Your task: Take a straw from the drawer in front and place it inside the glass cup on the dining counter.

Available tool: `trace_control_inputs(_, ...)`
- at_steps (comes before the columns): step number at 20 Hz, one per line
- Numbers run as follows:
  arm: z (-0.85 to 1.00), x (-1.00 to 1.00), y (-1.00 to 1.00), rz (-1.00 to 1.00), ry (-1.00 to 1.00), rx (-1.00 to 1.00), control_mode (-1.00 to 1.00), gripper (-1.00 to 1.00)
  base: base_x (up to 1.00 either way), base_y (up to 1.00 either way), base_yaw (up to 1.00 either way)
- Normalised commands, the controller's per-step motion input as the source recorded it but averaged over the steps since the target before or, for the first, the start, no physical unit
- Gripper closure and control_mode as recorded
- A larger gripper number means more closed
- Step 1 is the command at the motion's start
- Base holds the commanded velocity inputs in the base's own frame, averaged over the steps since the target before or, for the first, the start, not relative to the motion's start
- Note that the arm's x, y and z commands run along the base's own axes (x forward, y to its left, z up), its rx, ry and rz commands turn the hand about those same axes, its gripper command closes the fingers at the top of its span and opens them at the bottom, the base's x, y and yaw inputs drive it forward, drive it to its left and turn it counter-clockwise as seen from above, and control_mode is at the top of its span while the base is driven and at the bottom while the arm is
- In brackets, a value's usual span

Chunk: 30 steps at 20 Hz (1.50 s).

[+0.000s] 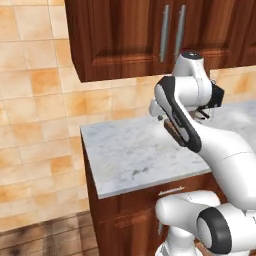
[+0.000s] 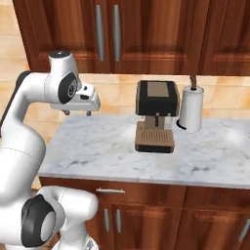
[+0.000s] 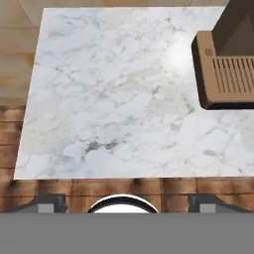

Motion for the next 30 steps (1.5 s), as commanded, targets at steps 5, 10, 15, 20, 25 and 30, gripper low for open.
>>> trace_control_inputs(5,0.0,0.0,0.0,0.0,0.0,0.0,1.0,-1.0,-0.28,0.51,-0.73)
trace_control_inputs(10,0.0,0.0,0.0,0.0,0.0,0.0,1.0,-1.0,-0.32,0.52,-0.76)
trace_control_inputs(15,0.0,0.0,0.0,0.0,0.0,0.0,1.0,-1.0,-0.36,0.31,-0.67)
trace_control_inputs(20,0.0,0.0,0.0,0.0,0.0,0.0,1.0,-1.0,-0.51,0.2,-0.47)
trace_control_inputs(25,0.0,0.0,0.0,0.0,0.0,0.0,1.0,-1.0,-0.72,0.28,-0.29)
trace_control_inputs(30,0.0,0.0,0.0,0.0,0.0,0.0,1.0,-1.0,-0.62,0.28,-0.28)
